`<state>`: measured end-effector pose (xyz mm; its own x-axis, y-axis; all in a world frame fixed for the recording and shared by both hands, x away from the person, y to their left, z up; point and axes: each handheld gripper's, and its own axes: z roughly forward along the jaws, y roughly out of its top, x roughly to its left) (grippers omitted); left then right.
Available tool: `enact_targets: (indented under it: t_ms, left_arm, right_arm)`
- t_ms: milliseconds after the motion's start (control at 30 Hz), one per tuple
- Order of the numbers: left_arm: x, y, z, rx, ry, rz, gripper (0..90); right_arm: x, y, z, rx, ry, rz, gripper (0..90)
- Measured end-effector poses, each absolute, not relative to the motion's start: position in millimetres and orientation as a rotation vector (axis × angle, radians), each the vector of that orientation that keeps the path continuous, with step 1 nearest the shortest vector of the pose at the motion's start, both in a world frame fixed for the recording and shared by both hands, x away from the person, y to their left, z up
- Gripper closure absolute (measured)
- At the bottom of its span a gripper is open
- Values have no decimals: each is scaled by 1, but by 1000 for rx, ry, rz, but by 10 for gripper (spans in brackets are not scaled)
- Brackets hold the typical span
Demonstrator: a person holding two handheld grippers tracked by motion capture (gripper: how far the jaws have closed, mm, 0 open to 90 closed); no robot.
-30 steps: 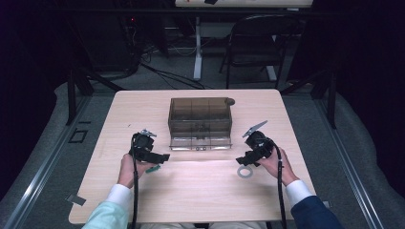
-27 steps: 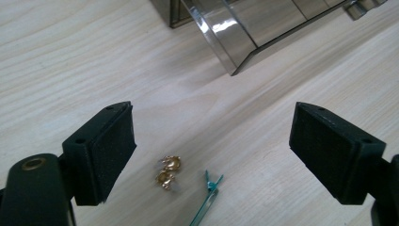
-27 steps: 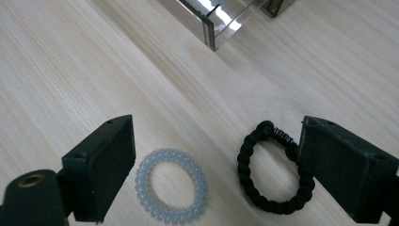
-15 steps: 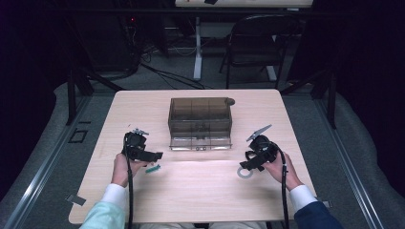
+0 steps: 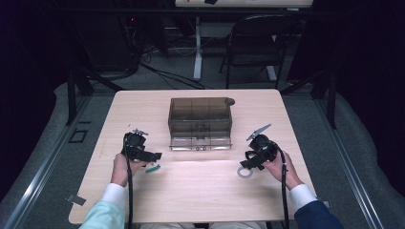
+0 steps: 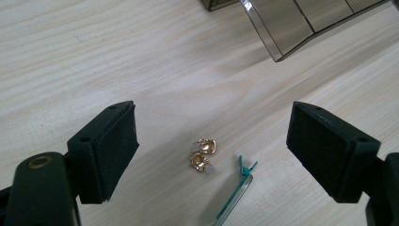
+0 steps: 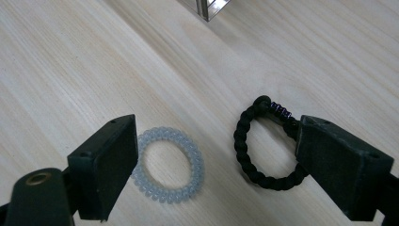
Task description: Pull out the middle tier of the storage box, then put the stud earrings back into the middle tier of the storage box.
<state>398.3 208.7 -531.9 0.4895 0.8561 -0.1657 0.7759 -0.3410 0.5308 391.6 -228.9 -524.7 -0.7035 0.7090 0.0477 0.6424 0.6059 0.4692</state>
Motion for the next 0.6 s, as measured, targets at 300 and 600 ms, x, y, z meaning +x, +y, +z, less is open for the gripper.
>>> enact_targets:
  t_ms: [300,600]
  left_arm:
    - [399,209,-534,2200,1346,174,241]
    - [399,206,-537,2261,1337,171,443]
  right_arm:
    - [393,-228,-525,1123,2700,683,136]
    - [392,-226,-524,1112,2706,686,137]
